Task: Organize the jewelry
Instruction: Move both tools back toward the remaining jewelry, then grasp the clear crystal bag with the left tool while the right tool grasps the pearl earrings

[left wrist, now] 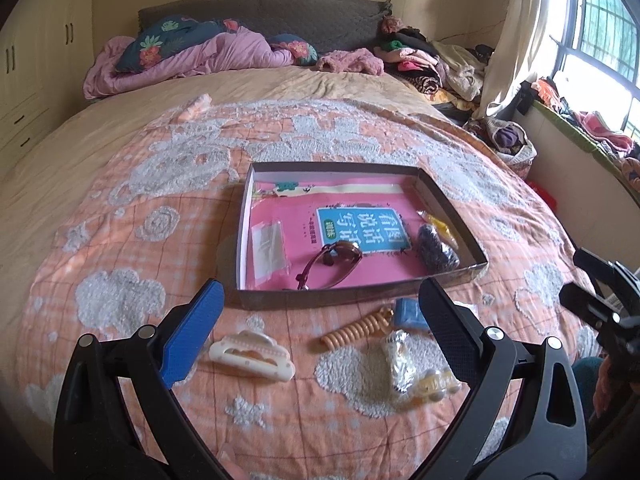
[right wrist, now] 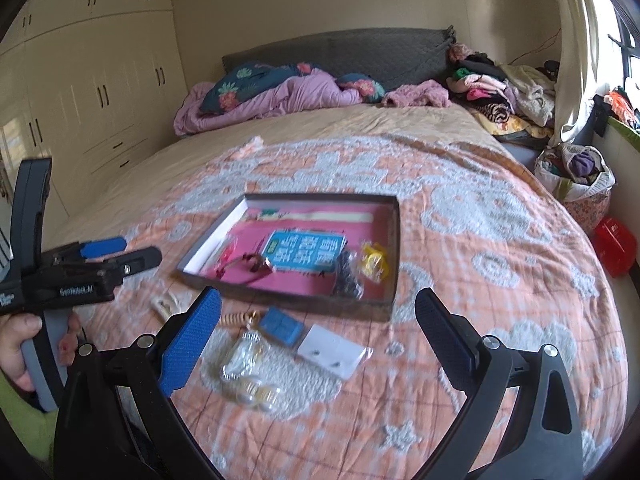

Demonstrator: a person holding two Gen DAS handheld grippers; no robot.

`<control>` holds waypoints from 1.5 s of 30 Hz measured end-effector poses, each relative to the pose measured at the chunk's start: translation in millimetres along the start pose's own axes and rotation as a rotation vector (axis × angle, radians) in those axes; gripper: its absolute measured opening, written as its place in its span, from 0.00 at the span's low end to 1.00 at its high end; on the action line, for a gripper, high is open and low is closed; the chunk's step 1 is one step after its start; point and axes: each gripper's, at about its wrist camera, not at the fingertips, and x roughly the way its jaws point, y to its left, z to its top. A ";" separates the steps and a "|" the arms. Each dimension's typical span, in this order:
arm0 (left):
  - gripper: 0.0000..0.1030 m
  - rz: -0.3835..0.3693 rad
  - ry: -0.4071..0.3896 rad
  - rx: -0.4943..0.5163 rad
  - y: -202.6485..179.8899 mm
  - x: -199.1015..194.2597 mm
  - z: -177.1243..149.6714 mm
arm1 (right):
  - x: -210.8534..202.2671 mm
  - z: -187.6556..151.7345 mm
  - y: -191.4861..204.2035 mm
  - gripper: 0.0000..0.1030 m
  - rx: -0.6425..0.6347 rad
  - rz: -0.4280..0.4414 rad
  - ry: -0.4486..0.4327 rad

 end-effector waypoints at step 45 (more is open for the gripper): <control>0.41 -0.219 0.281 -0.042 -23.9 68.8 -61.0 | 82.7 -92.0 21.5 0.45 0.028 0.086 0.281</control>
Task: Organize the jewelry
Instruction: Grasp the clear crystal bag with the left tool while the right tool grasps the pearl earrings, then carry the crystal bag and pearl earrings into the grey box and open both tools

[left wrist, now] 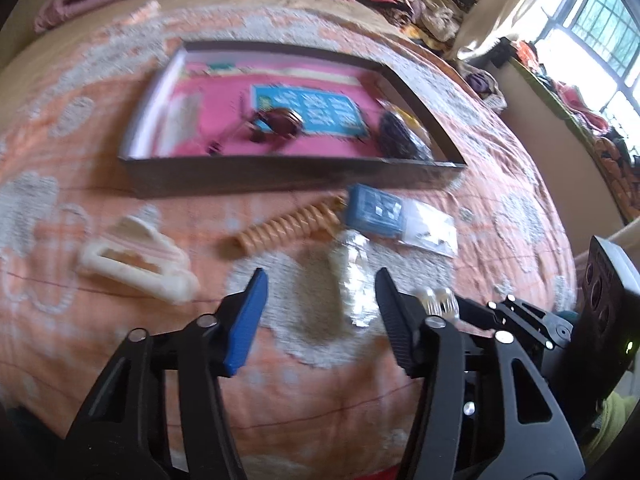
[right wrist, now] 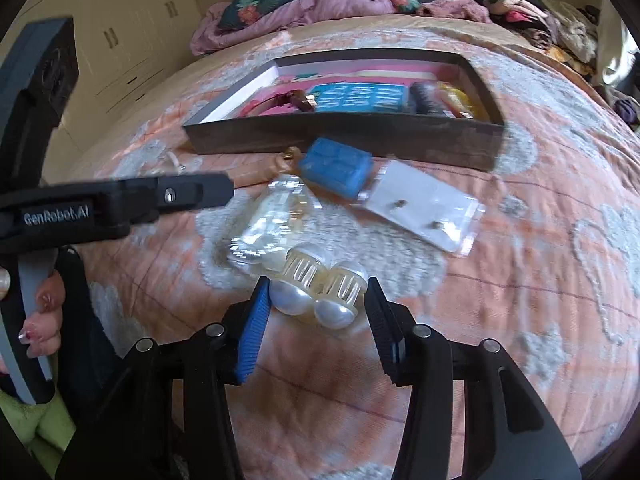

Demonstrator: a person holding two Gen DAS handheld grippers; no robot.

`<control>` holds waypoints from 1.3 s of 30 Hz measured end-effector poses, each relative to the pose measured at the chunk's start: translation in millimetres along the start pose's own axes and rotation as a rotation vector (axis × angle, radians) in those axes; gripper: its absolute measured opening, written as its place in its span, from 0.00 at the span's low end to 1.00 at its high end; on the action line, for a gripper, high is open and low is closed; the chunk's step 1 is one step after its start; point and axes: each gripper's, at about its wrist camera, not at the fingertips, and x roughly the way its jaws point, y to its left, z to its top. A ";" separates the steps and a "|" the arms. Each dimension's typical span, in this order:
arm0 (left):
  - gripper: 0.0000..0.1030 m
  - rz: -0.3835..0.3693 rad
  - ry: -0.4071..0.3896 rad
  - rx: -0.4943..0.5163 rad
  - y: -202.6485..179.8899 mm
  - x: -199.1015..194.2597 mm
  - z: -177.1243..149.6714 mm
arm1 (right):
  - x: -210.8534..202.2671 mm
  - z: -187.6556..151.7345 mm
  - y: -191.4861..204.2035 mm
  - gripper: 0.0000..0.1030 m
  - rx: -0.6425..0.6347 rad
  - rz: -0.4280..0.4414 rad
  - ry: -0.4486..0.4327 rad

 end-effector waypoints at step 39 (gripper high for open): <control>0.17 0.043 -0.249 0.003 20.7 -74.3 55.8 | -90.6 81.2 -8.7 0.45 -0.023 -0.029 -0.281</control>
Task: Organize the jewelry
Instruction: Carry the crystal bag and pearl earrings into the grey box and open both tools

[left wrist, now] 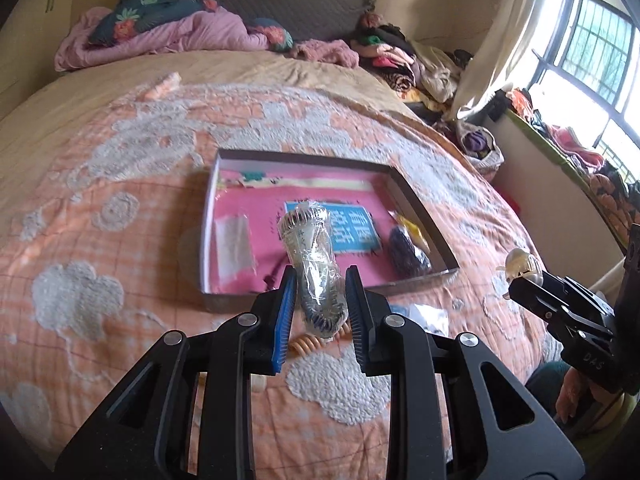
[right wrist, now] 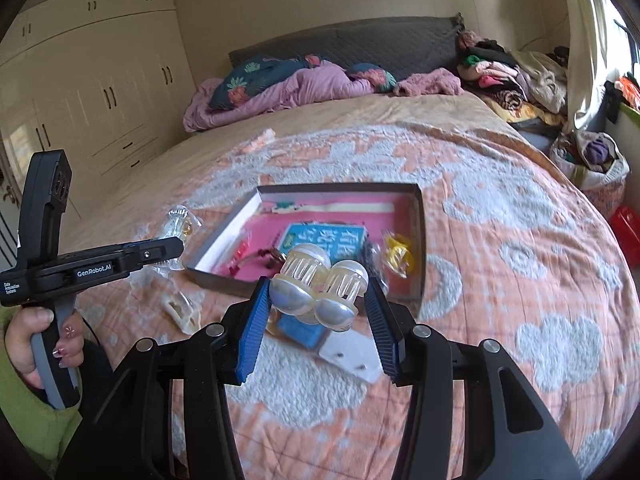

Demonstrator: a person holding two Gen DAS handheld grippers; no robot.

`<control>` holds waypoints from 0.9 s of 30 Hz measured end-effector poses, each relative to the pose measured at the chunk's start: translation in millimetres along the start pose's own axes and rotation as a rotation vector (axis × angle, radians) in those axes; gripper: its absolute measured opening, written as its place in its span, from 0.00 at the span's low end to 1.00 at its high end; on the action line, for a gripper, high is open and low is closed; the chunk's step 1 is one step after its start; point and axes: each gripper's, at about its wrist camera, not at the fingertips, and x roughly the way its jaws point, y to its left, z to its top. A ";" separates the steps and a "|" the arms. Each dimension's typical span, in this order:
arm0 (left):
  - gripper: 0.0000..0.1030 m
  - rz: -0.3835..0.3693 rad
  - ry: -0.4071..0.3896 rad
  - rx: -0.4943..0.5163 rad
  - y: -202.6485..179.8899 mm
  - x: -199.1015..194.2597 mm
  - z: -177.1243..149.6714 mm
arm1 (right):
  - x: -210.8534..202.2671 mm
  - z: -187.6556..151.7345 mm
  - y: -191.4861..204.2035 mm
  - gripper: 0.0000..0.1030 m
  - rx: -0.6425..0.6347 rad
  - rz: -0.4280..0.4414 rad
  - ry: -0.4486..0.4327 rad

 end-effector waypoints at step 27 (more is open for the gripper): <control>0.17 -0.042 -0.043 0.003 1.4 10.6 49.8 | 17.1 57.8 -4.6 0.45 -0.028 -0.055 -0.072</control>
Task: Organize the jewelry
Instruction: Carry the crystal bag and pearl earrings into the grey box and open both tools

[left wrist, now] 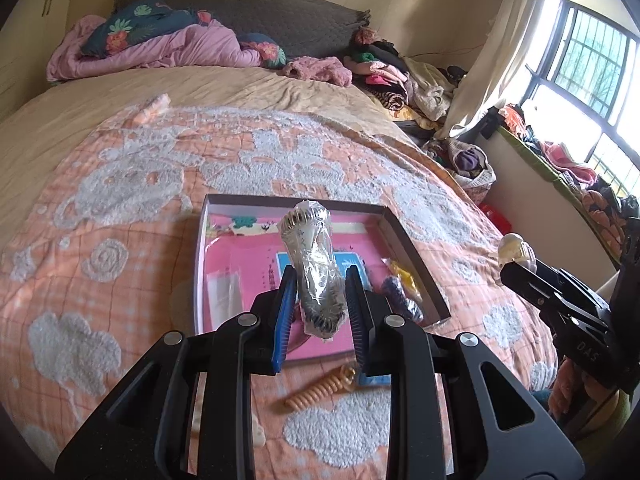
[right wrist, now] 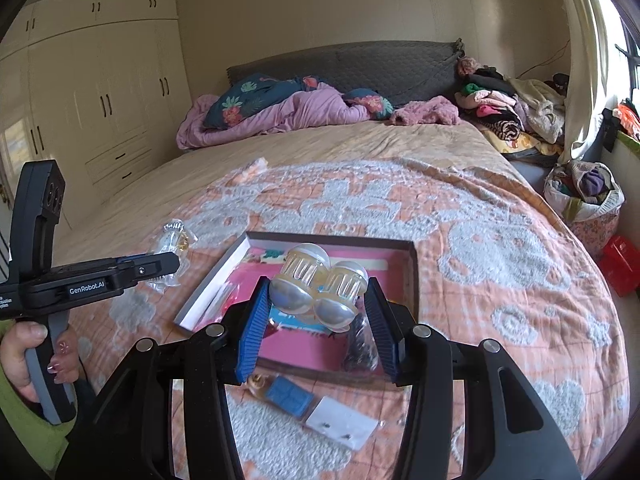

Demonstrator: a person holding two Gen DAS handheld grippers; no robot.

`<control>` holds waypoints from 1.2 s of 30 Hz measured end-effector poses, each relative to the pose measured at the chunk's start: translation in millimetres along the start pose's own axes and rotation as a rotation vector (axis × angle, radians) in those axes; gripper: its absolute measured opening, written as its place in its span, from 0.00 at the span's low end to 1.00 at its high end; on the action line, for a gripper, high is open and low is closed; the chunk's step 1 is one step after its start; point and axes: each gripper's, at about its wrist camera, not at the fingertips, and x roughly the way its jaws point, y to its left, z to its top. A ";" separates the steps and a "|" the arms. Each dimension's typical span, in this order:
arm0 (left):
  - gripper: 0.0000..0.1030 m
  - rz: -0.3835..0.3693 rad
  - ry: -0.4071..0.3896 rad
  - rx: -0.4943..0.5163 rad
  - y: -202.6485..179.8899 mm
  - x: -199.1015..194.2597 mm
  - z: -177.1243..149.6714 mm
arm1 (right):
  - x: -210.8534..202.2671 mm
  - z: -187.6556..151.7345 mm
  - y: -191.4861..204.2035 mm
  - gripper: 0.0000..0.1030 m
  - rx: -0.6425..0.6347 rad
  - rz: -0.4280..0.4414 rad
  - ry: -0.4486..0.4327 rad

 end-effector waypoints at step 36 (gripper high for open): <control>0.17 0.080 0.097 0.016 32.7 79.0 -3.7 | 81.1 -9.5 -2.1 0.45 -0.011 -0.016 0.122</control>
